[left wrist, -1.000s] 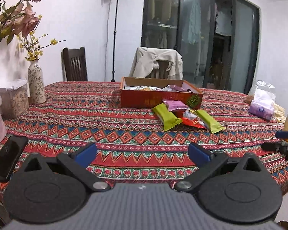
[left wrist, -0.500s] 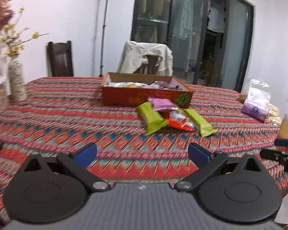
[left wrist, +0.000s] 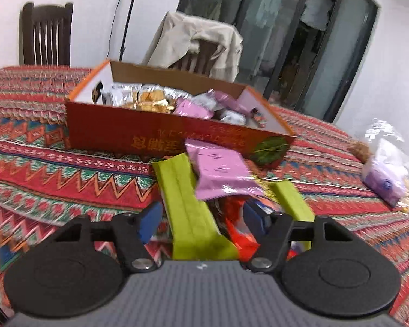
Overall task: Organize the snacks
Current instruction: 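Grasp a green bar with the left tool while the right grasps a pink packet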
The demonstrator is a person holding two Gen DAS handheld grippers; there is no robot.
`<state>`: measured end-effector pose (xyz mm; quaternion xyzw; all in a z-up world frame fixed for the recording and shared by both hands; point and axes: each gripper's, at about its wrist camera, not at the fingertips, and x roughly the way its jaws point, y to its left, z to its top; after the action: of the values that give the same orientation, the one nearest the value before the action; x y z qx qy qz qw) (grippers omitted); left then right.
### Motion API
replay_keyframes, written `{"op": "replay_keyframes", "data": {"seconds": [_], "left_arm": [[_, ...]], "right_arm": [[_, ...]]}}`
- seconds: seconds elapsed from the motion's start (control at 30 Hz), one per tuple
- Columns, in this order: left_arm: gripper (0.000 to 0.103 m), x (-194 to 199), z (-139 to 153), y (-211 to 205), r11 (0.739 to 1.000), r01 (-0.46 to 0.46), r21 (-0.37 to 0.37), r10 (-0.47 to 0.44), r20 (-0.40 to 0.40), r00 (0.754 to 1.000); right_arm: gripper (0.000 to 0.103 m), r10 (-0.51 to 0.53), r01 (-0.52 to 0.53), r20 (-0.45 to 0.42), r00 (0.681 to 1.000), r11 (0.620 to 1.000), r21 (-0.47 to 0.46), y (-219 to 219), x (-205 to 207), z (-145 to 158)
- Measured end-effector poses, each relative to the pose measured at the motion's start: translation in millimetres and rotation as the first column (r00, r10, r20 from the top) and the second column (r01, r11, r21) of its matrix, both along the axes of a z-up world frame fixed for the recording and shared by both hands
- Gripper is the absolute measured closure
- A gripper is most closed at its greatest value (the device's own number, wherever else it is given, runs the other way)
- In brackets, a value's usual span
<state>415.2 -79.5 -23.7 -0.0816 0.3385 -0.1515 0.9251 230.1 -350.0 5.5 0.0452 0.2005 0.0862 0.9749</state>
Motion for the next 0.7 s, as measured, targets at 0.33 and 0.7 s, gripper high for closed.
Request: {"op": "replay_keyframes", "data": {"seconds": [0.33, 0.7], "left_arm": [[0.067, -6.5, -16.6, 22.6, 1.000, 0.015, -0.027, -0.015, -0.005, 1.000], [0.067, -89.4, 7.5, 87.4, 0.996, -0.091, 0.008, 0.089, 0.132, 0.987]], "right_arm": [[0.002, 0.084, -0.084, -0.006, 0.996, 0.996, 0.002, 33.0, 103.8, 12.8], [0.026, 0.115, -0.137, -0.176, 0.978, 0.984, -0.118, 126.7, 238.7, -36.4]]}}
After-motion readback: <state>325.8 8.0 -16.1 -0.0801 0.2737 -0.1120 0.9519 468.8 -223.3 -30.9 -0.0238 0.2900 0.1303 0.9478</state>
